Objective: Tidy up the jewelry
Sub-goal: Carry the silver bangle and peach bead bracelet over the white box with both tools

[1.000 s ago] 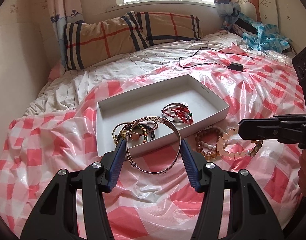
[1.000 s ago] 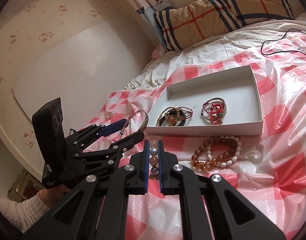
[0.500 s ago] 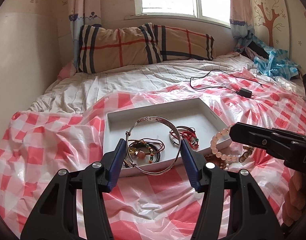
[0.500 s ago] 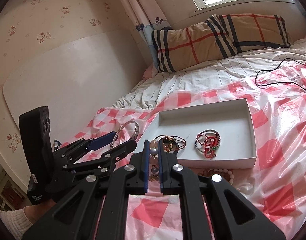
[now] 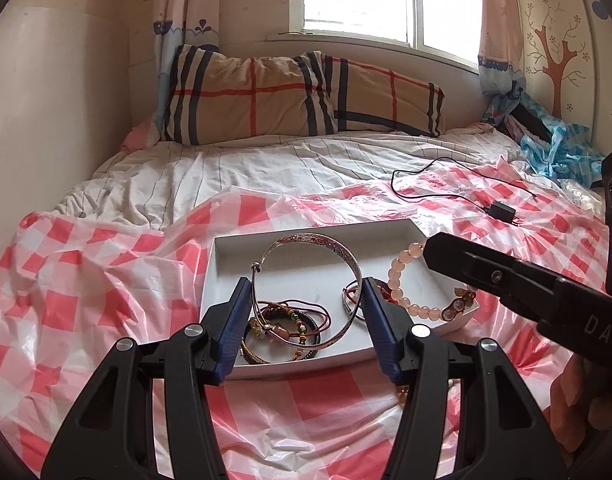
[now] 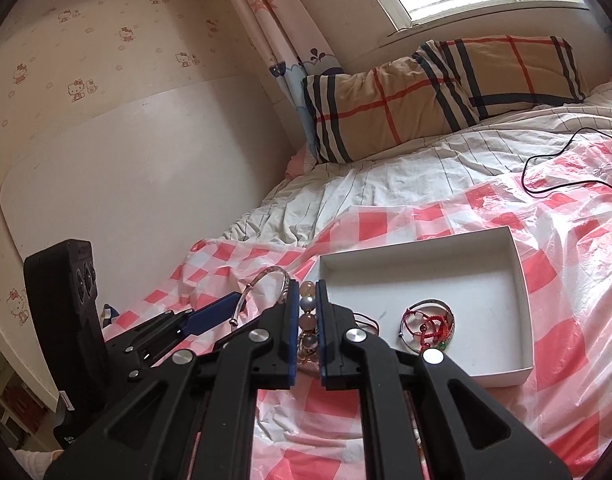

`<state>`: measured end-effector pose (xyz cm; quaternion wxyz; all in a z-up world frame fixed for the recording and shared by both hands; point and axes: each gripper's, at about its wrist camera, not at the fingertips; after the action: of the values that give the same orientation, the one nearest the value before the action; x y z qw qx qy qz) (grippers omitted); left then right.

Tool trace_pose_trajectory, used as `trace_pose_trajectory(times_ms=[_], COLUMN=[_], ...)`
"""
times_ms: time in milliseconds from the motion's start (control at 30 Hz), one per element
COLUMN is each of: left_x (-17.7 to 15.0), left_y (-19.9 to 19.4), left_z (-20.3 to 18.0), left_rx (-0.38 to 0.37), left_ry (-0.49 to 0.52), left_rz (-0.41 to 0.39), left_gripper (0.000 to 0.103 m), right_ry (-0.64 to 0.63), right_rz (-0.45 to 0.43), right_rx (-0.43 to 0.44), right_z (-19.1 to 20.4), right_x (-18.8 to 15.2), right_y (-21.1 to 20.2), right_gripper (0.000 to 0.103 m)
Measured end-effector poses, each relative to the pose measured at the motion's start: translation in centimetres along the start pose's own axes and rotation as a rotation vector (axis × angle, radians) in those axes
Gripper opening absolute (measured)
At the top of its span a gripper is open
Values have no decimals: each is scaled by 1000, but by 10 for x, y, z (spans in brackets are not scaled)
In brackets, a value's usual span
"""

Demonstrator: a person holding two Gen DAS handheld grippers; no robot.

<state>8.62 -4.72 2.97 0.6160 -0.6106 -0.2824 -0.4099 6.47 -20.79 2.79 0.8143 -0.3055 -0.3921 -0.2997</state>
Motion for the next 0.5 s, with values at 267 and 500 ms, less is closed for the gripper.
trace_pose_trajectory(times_ms=[267, 500], left_x=[3, 5], left_y=[13, 25], left_z=[-10, -12], left_rx=[-2, 7], left_ry=[1, -9], left_rz=[5, 17], left_gripper=[53, 53], right_ry=[28, 35], right_rz=[-14, -18], right_rx=[-19, -22], right_z=[-15, -26], right_x=[4, 12], right_y=[1, 12], right_gripper=[9, 9])
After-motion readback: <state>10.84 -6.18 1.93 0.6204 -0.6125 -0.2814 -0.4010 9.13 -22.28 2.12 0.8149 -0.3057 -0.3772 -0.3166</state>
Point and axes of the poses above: each gripper's, at about its wrist camera, not at the fingertips, and y roughly the way its jaws point, z to its left, x to its top, and after that the axes turned 10 degrees about x, right-handed
